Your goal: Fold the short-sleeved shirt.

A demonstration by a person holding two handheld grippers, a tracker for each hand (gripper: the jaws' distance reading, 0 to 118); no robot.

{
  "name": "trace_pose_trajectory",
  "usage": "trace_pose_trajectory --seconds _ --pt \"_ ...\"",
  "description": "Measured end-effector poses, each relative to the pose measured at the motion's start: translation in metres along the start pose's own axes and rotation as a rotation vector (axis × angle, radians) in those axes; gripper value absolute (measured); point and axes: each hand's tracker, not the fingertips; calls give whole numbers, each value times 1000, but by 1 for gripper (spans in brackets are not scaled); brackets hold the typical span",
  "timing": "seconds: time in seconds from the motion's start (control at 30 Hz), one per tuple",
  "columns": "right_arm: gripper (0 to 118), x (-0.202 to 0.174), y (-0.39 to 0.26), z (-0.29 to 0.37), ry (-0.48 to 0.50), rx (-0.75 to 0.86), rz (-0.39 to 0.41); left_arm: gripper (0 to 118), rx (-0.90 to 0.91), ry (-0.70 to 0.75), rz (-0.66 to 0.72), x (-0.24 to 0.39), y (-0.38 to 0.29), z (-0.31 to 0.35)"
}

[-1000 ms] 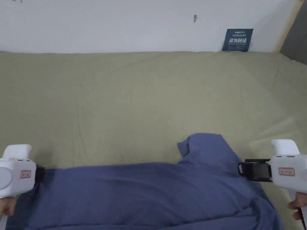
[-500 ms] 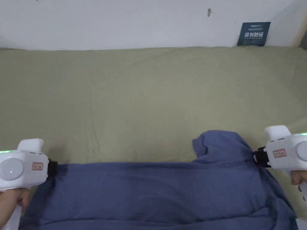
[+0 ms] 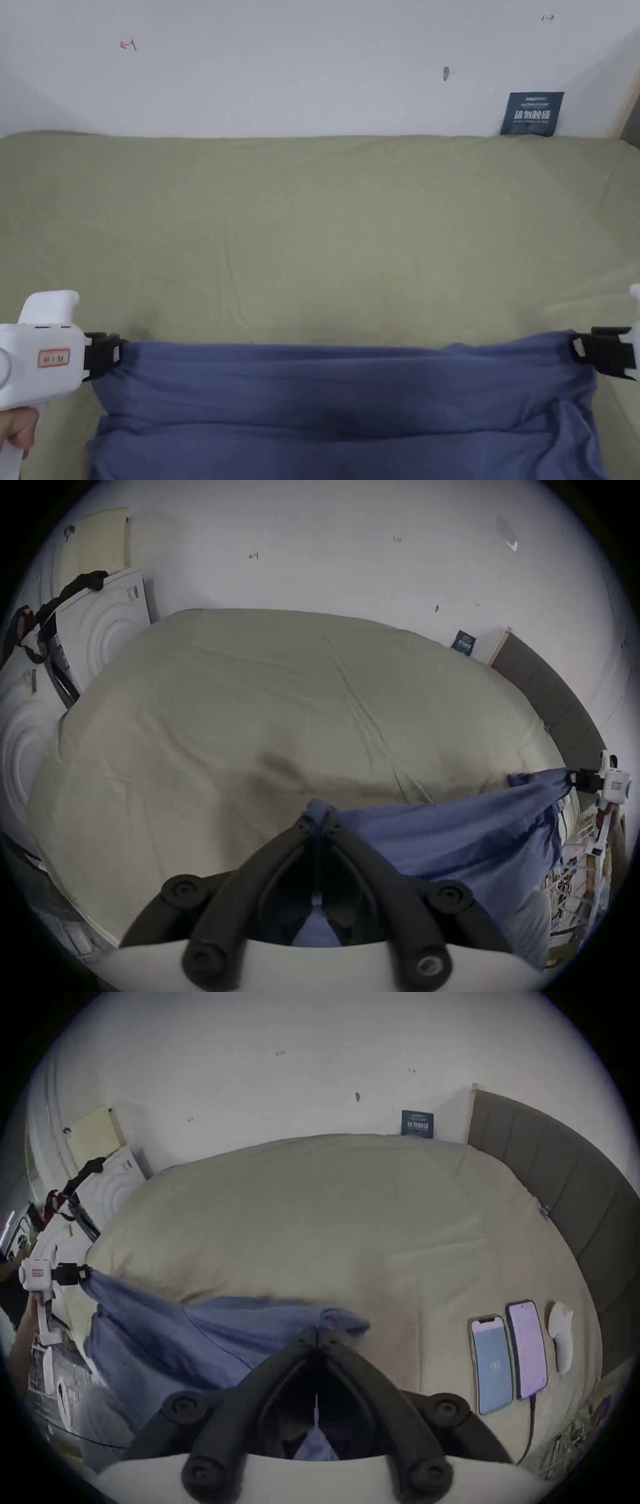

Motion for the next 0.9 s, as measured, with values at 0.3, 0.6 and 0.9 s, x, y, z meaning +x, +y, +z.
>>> trace_pose_trajectory --seconds 0.3,0.6,0.9 --pt "1 -12 -93 78 27 68 3 1 95 -37 -39 -9 -81 74" --pt "1 -11 -166 74 48 18 -34 1 73 -73 -53 -29 -158 64" --pt "118 -19 -167 68 4 7 -56 118 24 -39 -42 -27 -162 62"
